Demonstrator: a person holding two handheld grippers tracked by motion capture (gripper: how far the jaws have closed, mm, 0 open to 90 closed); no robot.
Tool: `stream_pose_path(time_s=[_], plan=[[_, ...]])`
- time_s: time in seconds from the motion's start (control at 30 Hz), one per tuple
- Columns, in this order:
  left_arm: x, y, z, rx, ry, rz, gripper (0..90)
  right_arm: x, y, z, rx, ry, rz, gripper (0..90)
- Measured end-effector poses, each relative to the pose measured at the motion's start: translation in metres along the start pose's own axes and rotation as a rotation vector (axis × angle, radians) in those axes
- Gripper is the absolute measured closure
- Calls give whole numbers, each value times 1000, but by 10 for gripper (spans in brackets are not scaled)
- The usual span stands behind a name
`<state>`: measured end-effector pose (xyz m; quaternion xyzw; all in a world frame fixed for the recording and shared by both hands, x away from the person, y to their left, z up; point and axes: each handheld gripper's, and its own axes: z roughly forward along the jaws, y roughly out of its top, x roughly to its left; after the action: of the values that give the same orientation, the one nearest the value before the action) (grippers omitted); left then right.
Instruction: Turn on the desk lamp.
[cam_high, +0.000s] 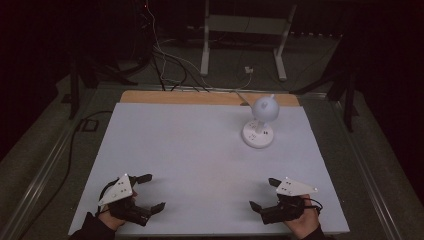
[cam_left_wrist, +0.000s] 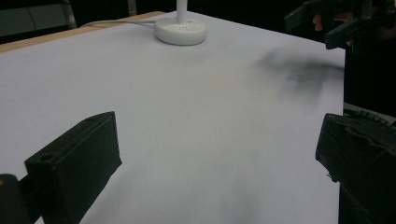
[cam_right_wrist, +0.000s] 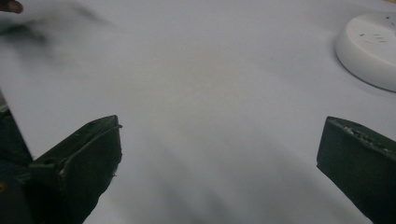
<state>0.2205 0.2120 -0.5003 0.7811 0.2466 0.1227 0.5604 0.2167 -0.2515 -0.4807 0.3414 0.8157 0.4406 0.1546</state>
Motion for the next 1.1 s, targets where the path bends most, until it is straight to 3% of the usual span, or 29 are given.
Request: stream_pose_path(time_s=[0.3,0.63,1.1], plan=[[0,0,0,-2,1,-3,4,1,13,-4,-10,15,6,2],[0,0,0,-3,-4,-6,4,0,28,-4,-35,-4,-30,0],[0,0,0,-6,-5,-10,4,-10,42,-3,-38,-8,-11,0]])
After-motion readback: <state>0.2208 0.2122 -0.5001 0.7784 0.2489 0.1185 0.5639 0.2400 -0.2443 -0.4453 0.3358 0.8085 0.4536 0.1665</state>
